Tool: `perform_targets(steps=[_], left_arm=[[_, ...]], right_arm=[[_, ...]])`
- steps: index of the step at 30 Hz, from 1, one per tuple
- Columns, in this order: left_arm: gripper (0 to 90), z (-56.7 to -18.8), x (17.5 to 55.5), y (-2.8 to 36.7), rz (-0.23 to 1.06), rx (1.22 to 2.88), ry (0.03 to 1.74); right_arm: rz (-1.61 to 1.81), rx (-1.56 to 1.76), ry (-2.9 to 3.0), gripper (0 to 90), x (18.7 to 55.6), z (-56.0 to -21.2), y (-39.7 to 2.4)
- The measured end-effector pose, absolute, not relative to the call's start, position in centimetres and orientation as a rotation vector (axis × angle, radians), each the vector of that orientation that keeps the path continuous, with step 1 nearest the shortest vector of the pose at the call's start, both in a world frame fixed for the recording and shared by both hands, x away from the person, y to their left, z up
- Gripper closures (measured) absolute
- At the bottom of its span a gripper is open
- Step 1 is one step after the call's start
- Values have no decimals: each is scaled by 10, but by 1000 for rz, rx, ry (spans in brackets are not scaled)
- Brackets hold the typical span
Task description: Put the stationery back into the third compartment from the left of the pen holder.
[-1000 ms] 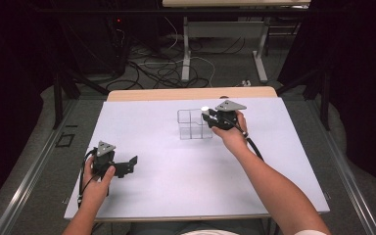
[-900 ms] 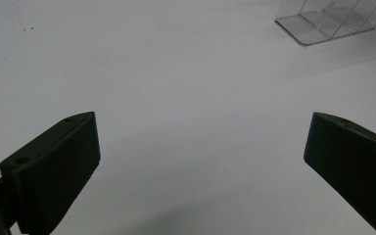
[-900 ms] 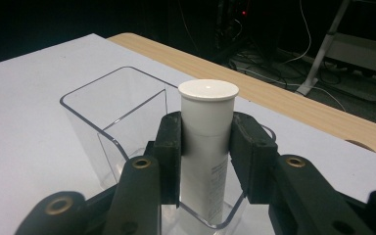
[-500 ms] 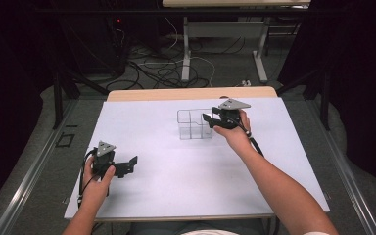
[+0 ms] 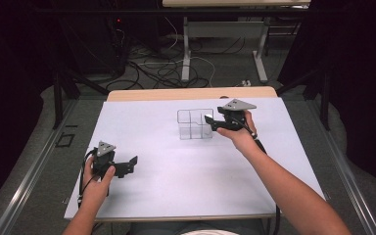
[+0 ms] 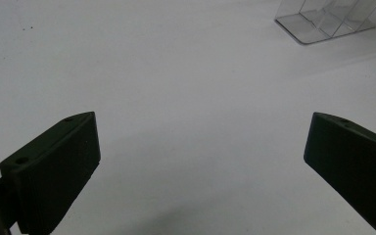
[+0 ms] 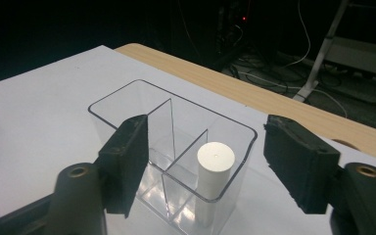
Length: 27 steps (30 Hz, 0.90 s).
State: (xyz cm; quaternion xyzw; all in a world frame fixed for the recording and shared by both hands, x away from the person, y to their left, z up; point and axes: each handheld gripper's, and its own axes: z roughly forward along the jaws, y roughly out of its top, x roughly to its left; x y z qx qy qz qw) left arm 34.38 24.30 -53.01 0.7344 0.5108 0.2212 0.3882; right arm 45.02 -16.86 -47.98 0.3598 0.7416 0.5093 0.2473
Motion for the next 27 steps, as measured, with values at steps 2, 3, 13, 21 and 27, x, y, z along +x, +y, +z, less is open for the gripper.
perform_targets(steps=[2,3,13,21,27], left_arm=[[1,-530,344,243,565,1873,1299],[1,-530,344,243,566,1874,1300],[1,-530,344,242,562,1872,1301],[1,-530,344,242,565,1872,1296],[1,-530,344,241,567,1873,1297]], right_arm=[[1374,982,2020,291,447,-480,-170],[1373,977,2030,291,446,-480,-171],[1347,1009,2083,275,426,-486,-190],[1357,1087,2113,263,410,-495,-208],[1361,1090,2104,252,396,-503,-220]])
